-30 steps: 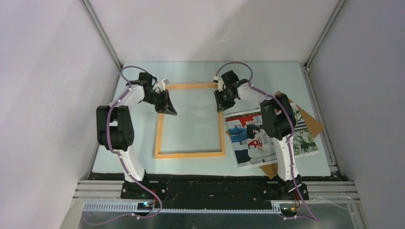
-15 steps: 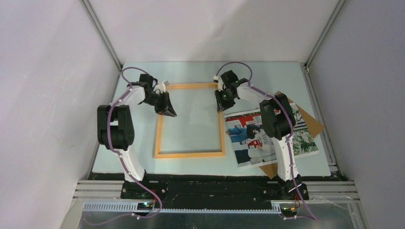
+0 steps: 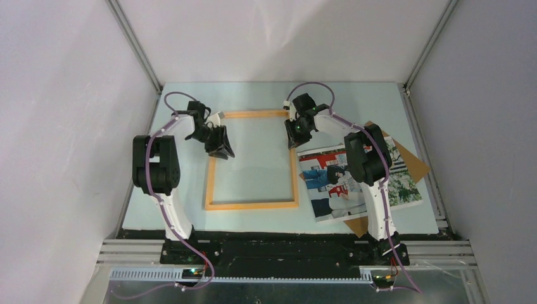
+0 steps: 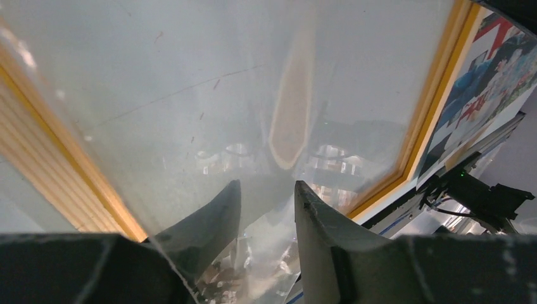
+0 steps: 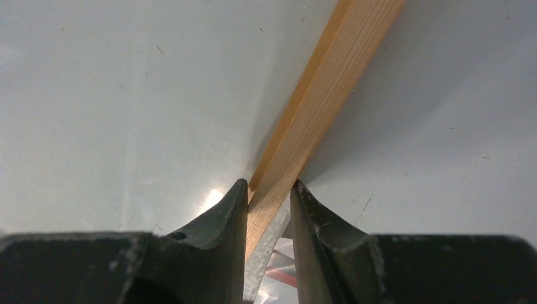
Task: Put the photo into the frame
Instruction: Place the photo frame item in the photo frame.
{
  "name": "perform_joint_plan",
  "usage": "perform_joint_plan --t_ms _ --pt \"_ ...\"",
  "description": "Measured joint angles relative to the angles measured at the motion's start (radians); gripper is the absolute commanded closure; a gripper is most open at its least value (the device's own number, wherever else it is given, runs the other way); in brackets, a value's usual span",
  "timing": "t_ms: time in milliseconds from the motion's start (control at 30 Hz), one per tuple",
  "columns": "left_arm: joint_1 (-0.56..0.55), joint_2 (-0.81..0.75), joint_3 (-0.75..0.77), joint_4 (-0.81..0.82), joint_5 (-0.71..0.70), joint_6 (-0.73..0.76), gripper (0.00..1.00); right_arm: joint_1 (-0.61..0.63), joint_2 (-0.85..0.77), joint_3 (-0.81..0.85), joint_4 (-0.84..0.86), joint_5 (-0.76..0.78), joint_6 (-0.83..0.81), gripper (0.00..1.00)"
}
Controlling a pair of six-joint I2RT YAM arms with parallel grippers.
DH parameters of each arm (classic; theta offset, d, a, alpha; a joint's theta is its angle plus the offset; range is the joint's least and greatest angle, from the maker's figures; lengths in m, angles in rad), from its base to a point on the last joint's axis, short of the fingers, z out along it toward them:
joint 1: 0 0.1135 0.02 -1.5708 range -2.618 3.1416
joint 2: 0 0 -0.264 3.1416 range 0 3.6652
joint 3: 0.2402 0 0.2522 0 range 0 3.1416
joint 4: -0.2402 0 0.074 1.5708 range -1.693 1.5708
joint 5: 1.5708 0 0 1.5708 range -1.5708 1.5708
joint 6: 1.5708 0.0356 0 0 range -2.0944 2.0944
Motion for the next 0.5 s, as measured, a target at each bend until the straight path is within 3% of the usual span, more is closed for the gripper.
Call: perform_joint_plan --t_ms 500 --pt "-0.007 0.013 0.000 0.000 -0.065 -0.001 0.26 0.000 0.002 0.000 0.006 -0.009 0.001 0.77"
